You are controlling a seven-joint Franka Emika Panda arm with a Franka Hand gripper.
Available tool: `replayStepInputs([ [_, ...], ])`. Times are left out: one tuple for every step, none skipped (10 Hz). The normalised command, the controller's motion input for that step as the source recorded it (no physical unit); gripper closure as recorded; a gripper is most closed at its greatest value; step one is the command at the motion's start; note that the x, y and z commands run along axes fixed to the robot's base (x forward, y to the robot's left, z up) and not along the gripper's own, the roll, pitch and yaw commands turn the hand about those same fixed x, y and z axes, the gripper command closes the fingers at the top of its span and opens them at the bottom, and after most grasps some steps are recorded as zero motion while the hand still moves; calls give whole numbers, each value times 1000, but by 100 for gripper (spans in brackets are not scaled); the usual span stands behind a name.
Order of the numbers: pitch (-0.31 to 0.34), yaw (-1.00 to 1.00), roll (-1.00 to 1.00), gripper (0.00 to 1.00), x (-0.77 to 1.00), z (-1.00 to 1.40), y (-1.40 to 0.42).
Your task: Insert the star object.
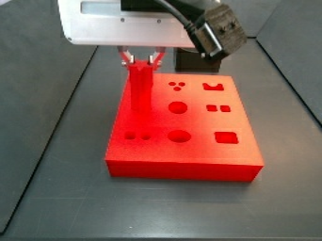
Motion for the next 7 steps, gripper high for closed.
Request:
replayStepInputs([
  [-150,0,79,100,49,-940,-129],
  [-153,0,63,100,40,-957,-163],
  [-153,-11,57,100,31,-974,-197],
  [-103,-97,69,100,11,-1000,-266],
  [-21,-126,60,100,6,-1000,-223],
  [0,-271,144,100,77,-1000,-11],
  [44,-303,229,100,40,-786,23],
])
